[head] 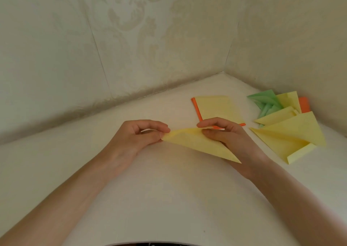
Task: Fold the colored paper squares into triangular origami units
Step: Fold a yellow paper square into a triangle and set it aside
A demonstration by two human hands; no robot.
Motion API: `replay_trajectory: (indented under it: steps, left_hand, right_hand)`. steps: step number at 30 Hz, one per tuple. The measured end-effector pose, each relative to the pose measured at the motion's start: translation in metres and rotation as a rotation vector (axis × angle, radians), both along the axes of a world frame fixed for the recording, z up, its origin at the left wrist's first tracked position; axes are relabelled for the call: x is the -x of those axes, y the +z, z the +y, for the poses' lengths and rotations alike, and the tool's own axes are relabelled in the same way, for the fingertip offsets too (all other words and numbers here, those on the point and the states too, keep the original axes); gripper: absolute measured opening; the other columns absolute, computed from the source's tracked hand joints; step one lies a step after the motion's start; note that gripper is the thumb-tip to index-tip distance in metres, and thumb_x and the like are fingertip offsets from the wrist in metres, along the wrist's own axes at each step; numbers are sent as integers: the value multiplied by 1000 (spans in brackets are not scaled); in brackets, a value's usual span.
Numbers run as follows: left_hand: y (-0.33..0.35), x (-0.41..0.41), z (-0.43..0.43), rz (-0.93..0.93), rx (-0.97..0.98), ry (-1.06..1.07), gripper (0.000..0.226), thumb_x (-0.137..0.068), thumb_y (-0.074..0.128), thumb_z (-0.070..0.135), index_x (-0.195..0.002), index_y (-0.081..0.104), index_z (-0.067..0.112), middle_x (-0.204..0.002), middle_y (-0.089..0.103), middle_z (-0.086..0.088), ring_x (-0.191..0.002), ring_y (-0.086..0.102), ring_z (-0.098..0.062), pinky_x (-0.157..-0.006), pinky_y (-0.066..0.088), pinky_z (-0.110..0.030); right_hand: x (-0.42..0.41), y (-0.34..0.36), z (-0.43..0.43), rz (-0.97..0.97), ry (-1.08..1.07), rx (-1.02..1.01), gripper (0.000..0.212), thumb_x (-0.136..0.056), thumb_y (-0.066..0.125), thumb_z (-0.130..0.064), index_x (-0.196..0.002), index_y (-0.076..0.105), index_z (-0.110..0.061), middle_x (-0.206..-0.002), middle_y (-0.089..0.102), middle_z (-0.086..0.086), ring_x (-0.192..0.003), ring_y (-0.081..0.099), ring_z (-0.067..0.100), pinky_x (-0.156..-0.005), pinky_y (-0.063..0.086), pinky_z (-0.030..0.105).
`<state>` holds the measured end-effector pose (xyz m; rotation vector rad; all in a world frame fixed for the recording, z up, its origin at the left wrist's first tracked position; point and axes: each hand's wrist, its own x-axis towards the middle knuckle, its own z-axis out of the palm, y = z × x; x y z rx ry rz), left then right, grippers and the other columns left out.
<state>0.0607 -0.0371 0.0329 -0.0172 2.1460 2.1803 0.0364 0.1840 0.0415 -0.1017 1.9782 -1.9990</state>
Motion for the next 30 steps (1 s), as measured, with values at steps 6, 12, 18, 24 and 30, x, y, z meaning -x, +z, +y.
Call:
replay_trajectory:
  steps: [6,12,18,24,30]
  left_hand:
    - [2,-1,2,19,-62,3,10,-69,67,17,-71,77,13,-90,73,-7,-90,67,-14,-79,53,-20]
    - [1,-1,0,-101,43,-63,29,-60,74,16,-88,68,9,-77,69,-8,-74,65,-17,-77,56,-28]
    - [4,-1,-1,-78,128,-107,17,-72,72,1,-87,69,8,-73,68,-3,-69,63,-10,-64,53,-18]
    - [5,-6,5,-47,241,-210,15,-76,76,4,-83,75,16,-73,68,-1,-69,64,-8,-64,50,-16]
    - [1,-4,3,-33,258,-257,16,-81,67,2,-88,76,13,-90,73,-8,-83,68,-14,-74,53,-18]
  right_hand:
    - [-3,-7,-5,141,-14,-13,37,-91,46,6,-79,69,-20,-65,57,1,-58,44,13,-52,34,21]
    - [-6,-5,-6,260,-16,-94,39,-89,44,8,-72,67,-18,-68,54,-1,-60,44,11,-53,34,17]
    - [-5,0,-2,242,88,-131,11,-83,65,-25,-81,62,-16,-71,49,8,-63,47,15,-57,36,23]
    - [-10,3,-12,312,169,-443,12,-73,78,-22,-79,68,-24,-76,66,-10,-64,57,-2,-59,44,15]
    - [-6,5,-2,219,234,-330,13,-89,62,-13,-85,74,-16,-82,72,-5,-76,65,5,-67,50,18]
